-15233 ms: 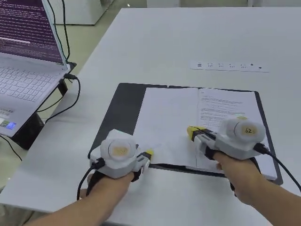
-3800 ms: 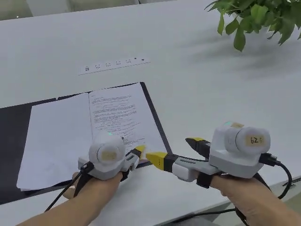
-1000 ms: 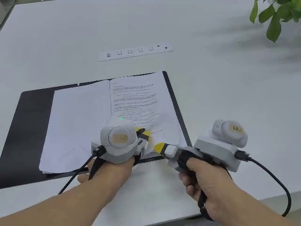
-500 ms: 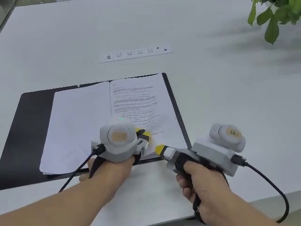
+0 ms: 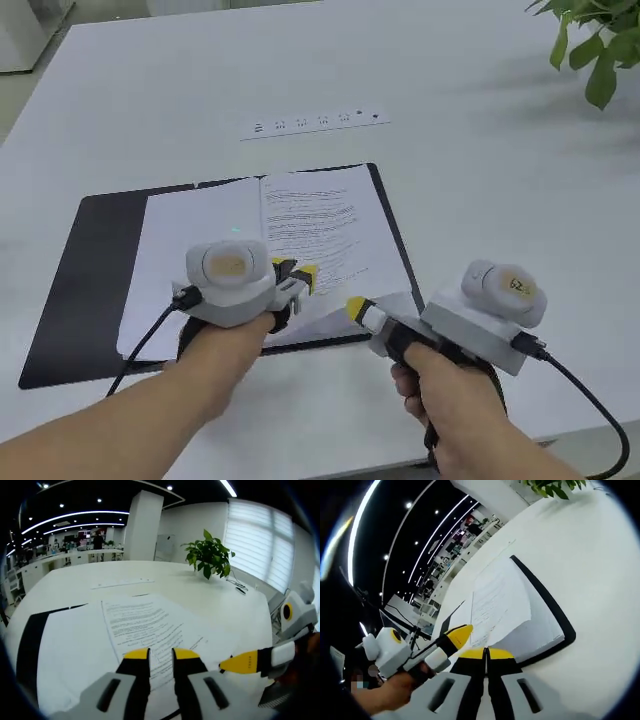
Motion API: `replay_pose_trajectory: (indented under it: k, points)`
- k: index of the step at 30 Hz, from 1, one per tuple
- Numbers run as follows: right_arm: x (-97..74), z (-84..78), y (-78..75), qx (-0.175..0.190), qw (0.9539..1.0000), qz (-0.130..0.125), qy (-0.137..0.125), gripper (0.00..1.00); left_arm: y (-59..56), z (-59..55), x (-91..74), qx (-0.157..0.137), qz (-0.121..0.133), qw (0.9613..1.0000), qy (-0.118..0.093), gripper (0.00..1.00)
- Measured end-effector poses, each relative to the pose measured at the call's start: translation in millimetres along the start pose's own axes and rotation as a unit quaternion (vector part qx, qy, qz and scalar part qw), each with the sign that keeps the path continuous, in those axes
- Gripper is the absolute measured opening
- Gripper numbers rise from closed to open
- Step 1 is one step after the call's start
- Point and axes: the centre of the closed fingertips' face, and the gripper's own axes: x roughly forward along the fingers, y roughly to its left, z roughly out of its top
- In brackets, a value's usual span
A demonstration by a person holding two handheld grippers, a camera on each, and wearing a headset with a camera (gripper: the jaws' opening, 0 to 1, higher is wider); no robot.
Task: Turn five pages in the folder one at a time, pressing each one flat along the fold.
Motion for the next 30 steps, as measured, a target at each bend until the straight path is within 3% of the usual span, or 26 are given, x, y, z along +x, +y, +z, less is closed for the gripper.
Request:
replay_pose_trajectory:
  k: [8,17,24,27,28,30]
  points:
    - [-0.8,5.4,35.9,-0.062,0.9975,0.026,-0.022,0.0,28.0,9.6,-36.6,-0.011,0.019,0.9995,-0.021,0.17]
    - [6.9,0.1,82.4,-0.147,0.9873,0.055,-0.025,0.0,67.5,15.2,-83.0,-0.041,0.05,0.9966,-0.05,0.19]
    - [16.9,-20.6,112.6,-0.239,0.9679,0.078,-0.006,0.0,96.3,15.1,-117.2,-0.061,0.074,0.993,-0.069,0.2]
    - [24.1,-33.4,123.2,-0.288,0.9538,0.084,0.005,0.0,109.5,11.6,-132.0,-0.067,0.087,0.9913,-0.072,0.2]
    - [25.8,-36.7,125.6,-0.286,0.9543,0.086,0.008,0.0,112.6,10.5,-135.3,-0.068,0.091,0.9909,-0.073,0.2]
    - [30.0,-44.3,128.5,-0.313,0.9457,0.086,0.017,0.0,119.2,7.8,-143.2,-0.071,0.097,0.99,-0.074,0.2]
